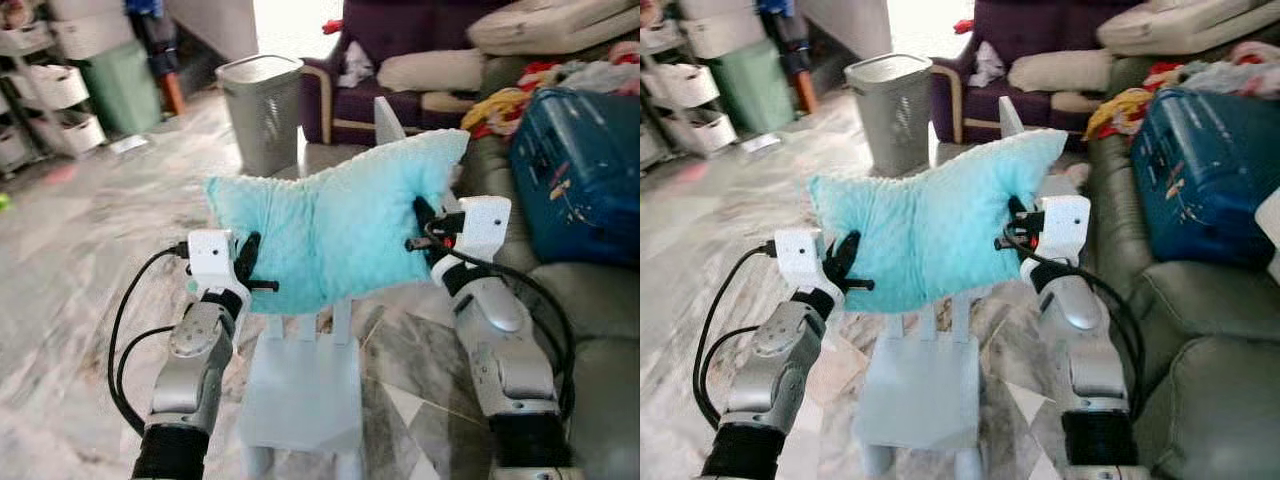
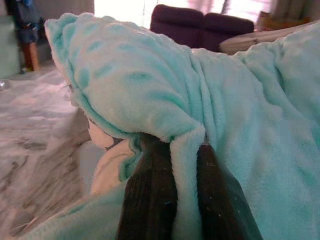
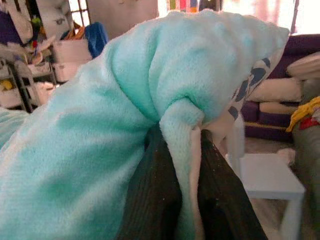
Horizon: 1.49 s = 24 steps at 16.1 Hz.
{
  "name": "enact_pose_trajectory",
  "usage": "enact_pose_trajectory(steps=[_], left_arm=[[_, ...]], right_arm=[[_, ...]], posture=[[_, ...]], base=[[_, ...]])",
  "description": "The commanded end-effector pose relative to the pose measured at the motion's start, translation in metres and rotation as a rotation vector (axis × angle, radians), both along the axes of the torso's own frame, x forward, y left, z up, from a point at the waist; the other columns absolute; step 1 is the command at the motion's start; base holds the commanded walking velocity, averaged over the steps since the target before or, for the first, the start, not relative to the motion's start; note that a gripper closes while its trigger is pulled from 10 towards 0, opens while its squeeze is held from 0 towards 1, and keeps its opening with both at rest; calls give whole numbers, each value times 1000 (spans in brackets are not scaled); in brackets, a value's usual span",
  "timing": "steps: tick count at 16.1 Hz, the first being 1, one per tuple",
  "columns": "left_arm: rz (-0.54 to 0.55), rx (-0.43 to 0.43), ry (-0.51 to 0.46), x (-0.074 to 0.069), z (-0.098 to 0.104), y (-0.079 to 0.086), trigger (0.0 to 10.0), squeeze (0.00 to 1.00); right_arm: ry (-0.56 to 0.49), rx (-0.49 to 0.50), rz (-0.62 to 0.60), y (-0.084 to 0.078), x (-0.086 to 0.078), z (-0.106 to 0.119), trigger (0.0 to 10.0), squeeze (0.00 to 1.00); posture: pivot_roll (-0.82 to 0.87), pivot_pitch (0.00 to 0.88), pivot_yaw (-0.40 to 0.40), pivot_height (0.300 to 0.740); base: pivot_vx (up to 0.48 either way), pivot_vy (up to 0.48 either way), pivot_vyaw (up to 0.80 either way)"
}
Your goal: Move the pillow to the sofa
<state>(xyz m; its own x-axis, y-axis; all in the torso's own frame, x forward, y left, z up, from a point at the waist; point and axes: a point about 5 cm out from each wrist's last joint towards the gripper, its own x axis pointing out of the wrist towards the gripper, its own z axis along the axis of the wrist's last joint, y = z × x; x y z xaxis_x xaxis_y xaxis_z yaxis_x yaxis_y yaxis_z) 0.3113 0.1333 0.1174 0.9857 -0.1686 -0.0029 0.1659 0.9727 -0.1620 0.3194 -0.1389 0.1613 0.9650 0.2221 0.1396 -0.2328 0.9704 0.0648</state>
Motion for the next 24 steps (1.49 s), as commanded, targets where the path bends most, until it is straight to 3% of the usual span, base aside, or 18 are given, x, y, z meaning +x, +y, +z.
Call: enact_pose_trajectory(steps=[1, 10, 17, 19, 20, 24], left_arm=[[8, 13, -21, 1, 7, 7, 10000, 0], [4, 0, -2, 0, 5, 4, 10000, 0], [71, -17, 5, 3, 5, 9, 10000, 0], [142, 1, -2, 5, 6, 16, 10000, 0], [151, -30, -1, 5, 5, 17, 10000, 0], [113, -46, 4, 5, 4, 11, 10000, 0]], right_arm=[[-42, 11, 33, 11, 0, 12, 10000, 0], [-33, 3, 27, 9, -2, 12, 10000, 0], [-15, 0, 20, 7, 1, 14, 10000, 0], [-15, -1, 24, 7, 1, 15, 10000, 0], [-17, -5, 25, 8, 1, 16, 10000, 0], [-18, -18, 30, 7, 1, 17, 10000, 0]], posture=[[-137, 0, 30, 740], [-150, 0, 28, 740], [-159, 0, 24, 740], [-162, 0, 23, 740], [-163, 0, 21, 740], [-170, 0, 18, 740]], base=[[0, 458, 0], [0, 421, 0], [0, 0, 0], [0, 0, -800], [0, 0, -800], [0, 0, -800]])
